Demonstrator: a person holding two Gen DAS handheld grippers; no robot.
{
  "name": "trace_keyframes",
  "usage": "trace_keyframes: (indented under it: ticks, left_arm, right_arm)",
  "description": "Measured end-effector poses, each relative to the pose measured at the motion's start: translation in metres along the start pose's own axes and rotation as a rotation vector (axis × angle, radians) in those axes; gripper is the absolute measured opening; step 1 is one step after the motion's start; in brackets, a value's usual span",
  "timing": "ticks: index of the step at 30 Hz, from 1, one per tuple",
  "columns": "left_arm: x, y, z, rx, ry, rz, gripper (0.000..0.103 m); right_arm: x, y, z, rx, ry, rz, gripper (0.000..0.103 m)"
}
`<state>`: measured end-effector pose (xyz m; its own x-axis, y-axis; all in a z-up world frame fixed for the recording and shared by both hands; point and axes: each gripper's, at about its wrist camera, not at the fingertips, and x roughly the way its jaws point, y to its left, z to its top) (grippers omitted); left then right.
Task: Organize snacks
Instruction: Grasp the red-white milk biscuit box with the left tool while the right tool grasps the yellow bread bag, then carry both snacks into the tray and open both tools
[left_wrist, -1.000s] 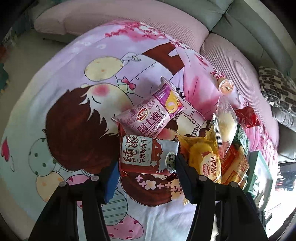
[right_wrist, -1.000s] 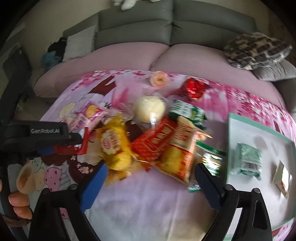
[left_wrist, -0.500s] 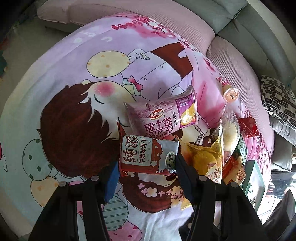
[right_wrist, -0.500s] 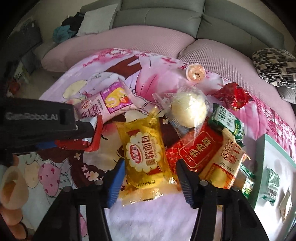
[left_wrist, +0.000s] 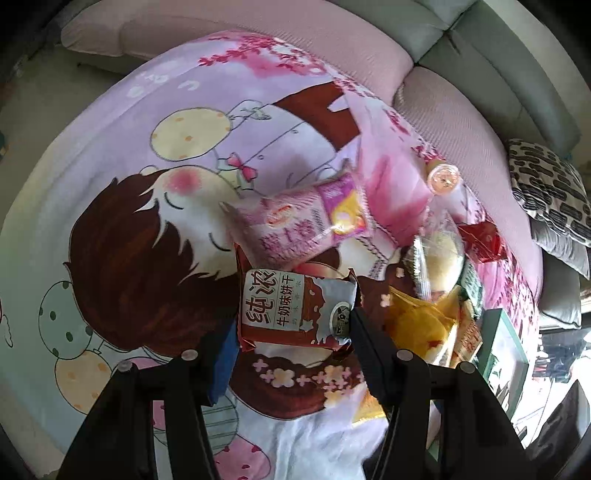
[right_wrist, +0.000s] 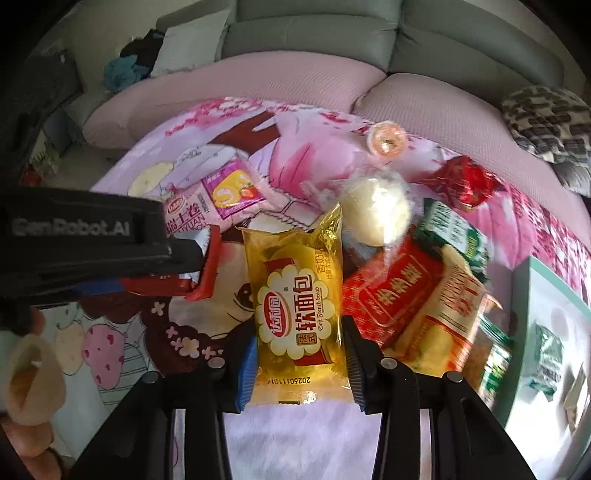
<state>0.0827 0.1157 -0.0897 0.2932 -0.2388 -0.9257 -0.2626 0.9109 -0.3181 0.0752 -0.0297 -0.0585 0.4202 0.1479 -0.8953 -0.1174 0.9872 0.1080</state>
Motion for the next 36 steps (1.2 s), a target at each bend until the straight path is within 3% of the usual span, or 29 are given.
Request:
trace_keyframes:
  ticks: [12, 24, 32, 36]
  left_arm:
    - [-0.018, -0.059, -0.018, 0.165, -0.051, -0.019, 0.060]
    - [-0.006, -0.143, -0.062, 0.391, 0.003, -0.108, 0.060]
    - [0.010, -0.174, -0.089, 0.509, 0.016, -0.102, 0.060]
    - [0.013, -0.186, -0.093, 0.521, 0.036, -0.129, 0.060]
  right_arm:
    - [-0.063, -0.068, -0.016, 0.166, -0.092, -0.078, 0.043]
    - [-0.097, -0.178, -0.037, 0.445, -0.149, -0.164, 0.043]
    - [-0.114, -0.248, -0.070, 0.637, -0.182, -0.239, 0.043]
    - [-0.118, -0.279, -0.085, 0.705, -0.192, -0.294, 0.043]
